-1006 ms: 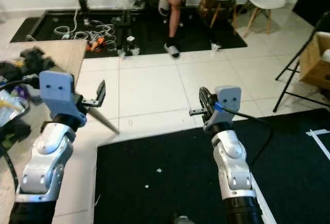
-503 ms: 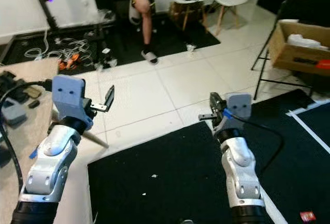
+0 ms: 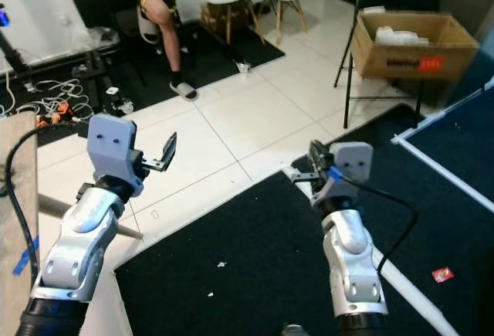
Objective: Picking trash to rubbish bin
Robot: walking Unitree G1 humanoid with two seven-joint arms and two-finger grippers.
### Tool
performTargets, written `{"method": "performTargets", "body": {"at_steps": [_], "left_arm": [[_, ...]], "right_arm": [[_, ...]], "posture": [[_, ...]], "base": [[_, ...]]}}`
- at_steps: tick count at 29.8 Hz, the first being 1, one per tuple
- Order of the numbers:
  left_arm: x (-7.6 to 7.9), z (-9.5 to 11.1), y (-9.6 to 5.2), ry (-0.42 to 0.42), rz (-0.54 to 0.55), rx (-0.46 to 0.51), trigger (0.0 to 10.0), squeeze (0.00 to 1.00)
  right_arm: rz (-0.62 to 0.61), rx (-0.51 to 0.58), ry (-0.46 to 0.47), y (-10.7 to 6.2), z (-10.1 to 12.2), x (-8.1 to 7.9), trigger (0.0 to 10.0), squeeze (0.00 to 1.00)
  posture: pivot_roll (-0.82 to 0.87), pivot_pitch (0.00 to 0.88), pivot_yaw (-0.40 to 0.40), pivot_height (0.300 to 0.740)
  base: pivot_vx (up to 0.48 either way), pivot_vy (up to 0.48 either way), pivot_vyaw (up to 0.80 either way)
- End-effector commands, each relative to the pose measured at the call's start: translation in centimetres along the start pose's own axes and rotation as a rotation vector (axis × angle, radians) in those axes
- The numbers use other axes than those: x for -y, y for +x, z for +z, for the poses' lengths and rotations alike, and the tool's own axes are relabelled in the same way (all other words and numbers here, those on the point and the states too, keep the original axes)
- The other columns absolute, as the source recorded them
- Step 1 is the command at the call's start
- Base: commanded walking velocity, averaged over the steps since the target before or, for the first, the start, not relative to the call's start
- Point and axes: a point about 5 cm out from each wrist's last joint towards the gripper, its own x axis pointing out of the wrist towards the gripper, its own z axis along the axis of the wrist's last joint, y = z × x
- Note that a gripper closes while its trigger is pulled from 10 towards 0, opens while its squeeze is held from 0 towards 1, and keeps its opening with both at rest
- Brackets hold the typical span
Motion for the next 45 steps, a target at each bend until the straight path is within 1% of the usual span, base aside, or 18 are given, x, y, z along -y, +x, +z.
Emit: {"method": "performTargets", "body": {"at_steps": [1,2,5,10,12,16,22,24,31,36,45], "left_arm": [[-0.5,-0.2,0.1,-0.025,0.029,-0.002,10.0,0.00],[-0.5,-0.2,0.1,-0.036,0.037,0.001,10.0,0.00],[-0.5,-0.4,0.0,-0.036,0.049,0.002,10.0,0.00],[-0.3,-0.4,0.0,-0.083,0.067,0.010,10.0,0.00],[-0.3,-0.4,0.0,-0.091,0.070,0.011,10.0,0.00],[-0.8,-0.6,-0.3,-0.075,0.086,0.005,10.0,0.00],[-0.9,-0.6,-0.4,-0.095,0.099,0.003,10.0,0.00],[-0.7,-0.7,-0.4,-0.122,0.103,0.008,10.0,0.00],[-0.4,-1.0,-0.3,-0.120,0.103,-0.001,10.0,0.00],[-0.3,-1.1,-0.6,-0.134,0.109,-0.001,10.0,0.00],[-0.1,-1.2,-0.9,-0.135,0.102,-0.007,10.0,0.00]], "right_arm": [[-0.012,-0.002,-0.009,-0.2,-0.1,0.1,10.0,0.00],[-0.011,-0.003,-0.008,-0.2,-0.1,0.1,10.0,0.00],[-0.006,-0.006,-0.004,-0.1,-0.1,0.1,10.0,0.00],[0.009,-0.011,-0.001,0.2,-0.2,-0.1,10.0,0.00],[0.009,-0.011,-0.001,0.2,-0.2,-0.1,10.0,0.00],[0.017,-0.011,0.006,0.6,-0.3,-0.3,10.0,0.00],[0.029,-0.008,0.006,1.0,-0.1,-0.4,10.0,0.00],[0.031,-0.006,0.006,1.2,0.0,-0.3,10.0,0.00],[0.038,-0.008,0.005,1.2,0.0,-0.2,10.0,0.00],[0.044,-0.009,0.001,1.2,0.1,-0.1,10.0,0.00],[0.058,-0.023,0.010,1.3,0.0,-0.2,10.0,0.00]], "posture": [[0.02,0.120,0.105,0.740],[0.02,0.120,0.105,0.740],[0.02,0.116,0.093,0.740],[0.02,0.104,0.077,0.740],[0.02,0.104,0.077,0.740],[0.03,0.105,0.055,0.740],[0.03,0.111,0.051,0.740],[0.02,0.110,0.043,0.740],[0.01,0.110,0.037,0.740],[0.01,0.112,0.031,0.740],[0.01,0.126,0.024,0.740]], "base": [[0.000,0.000,-0.52],[0.000,0.000,-0.52],[0.000,0.000,-0.52],[0.000,0.000,-0.53],[0.000,0.000,-0.53],[0.000,0.000,-0.52],[0.000,0.000,-0.52],[0.000,0.000,-0.52],[0.000,0.000,-0.50],[0.000,0.000,-0.49],[0.000,0.000,-0.46]]}}
